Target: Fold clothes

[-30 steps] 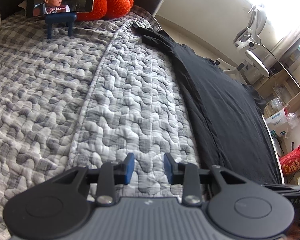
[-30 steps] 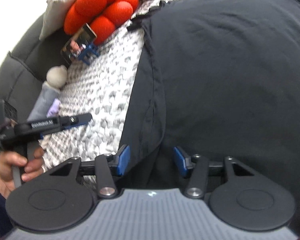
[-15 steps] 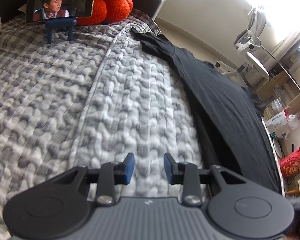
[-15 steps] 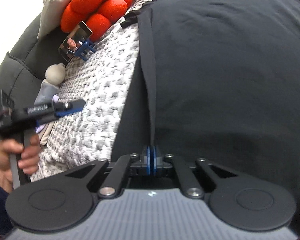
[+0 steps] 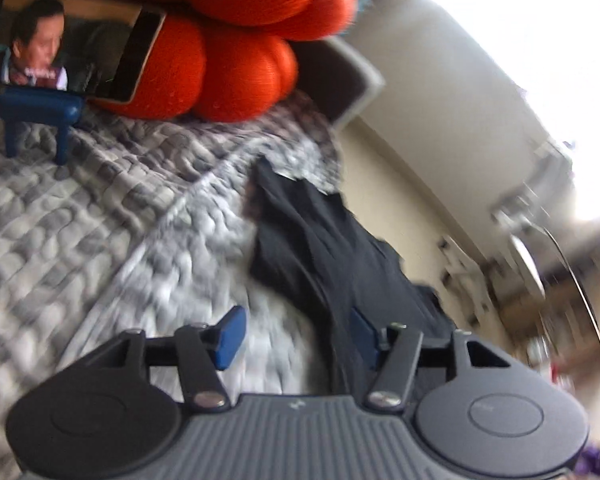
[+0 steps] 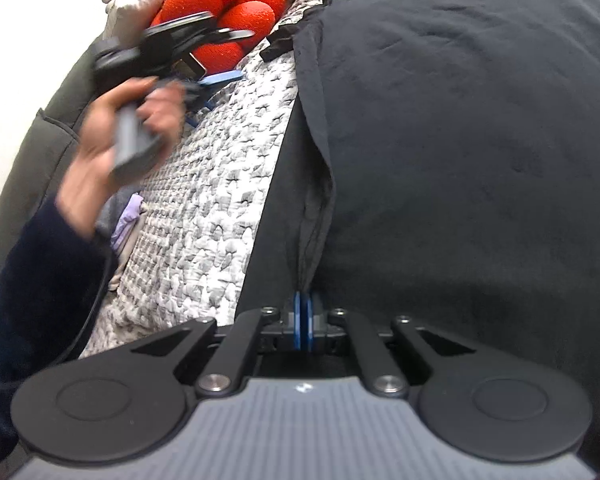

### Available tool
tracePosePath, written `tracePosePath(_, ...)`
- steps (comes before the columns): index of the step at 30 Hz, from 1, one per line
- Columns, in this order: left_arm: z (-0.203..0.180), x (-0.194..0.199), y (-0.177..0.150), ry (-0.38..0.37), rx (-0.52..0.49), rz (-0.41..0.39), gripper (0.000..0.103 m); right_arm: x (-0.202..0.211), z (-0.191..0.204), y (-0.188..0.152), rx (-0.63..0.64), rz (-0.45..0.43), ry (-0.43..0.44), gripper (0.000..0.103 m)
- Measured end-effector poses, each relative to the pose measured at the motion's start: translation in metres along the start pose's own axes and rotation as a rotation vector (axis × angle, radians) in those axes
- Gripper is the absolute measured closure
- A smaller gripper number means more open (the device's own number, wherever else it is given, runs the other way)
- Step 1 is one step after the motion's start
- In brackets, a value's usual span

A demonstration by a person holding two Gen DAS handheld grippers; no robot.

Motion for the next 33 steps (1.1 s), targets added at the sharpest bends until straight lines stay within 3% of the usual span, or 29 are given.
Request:
tracePosePath(5, 0.014, -0.044, 0.016, 0.081, 0.065, -0.066, 0.047, -0.004, -0.006, 0.002, -0.021, 0.017, 0.016, 0.098)
tracePosePath(7, 0.011, -0.050, 0.019, 0.101, 0.013, -0.087, 0.065, -0.004, -0.006, 0.002, -0.022, 0.021, 0.032, 0.098)
tracePosePath(8, 0.010, -0.053, 0.020, 0.114, -0.018, -0.087, 0.093, -0.003, -0.007, 0.002, -0.022, 0.019, 0.044, 0.098)
tracePosePath(9, 0.010, -0.056, 0.021, 0.117, -0.033, -0.076, 0.098, -0.002, -0.007, 0.002, -0.023, 0.016, 0.056, 0.098)
tracePosePath(13, -0.003, -0.051, 0.034, 0.020, -0.017, -0.138, 0.100, 0.006, -0.008, 0.003, -0.046, -0.010, 0.121, 0.098)
tracePosePath(16, -0.028, -0.048, 0.041, -0.062, -0.029, -0.179, 0.100, 0.012, -0.011, 0.004, -0.056, -0.041, 0.122, 0.098)
tracePosePath(22, -0.097, -0.063, 0.036, -0.196, -0.078, -0.179, 0.100, 0.024, -0.015, 0.006, -0.078, -0.105, 0.123, 0.098)
tracePosePath(26, -0.163, -0.085, 0.007, -0.249, -0.345, -0.136, 0.100, 0.026, -0.024, 0.001, -0.104, -0.107, 0.110, 0.098)
tracePosePath(29, -0.206, -0.104, -0.029, -0.262, -0.600, -0.079, 0.100, 0.026, -0.030, -0.004, -0.119, -0.102, 0.099, 0.098)
tracePosePath(31, -0.220, -0.118, -0.055, -0.233, -0.752, -0.044, 0.100, 0.026, -0.034, -0.006, -0.129, -0.099, 0.091, 0.098)
tracePosePath(33, -0.221, -0.129, -0.071, -0.203, -0.832, -0.001, 0.099, 0.026, -0.038, -0.009, -0.140, -0.096, 0.083, 0.098)
Point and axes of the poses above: each gripper's, at about its wrist camera, not at the fingertips, and x roughly against the way its jaws point, z to its left, y to its top, the point moved 9 cm from there along -x, roughly the way its jaws point, and after that the axes turned 10 degrees about -y, right-handed, at the moved point
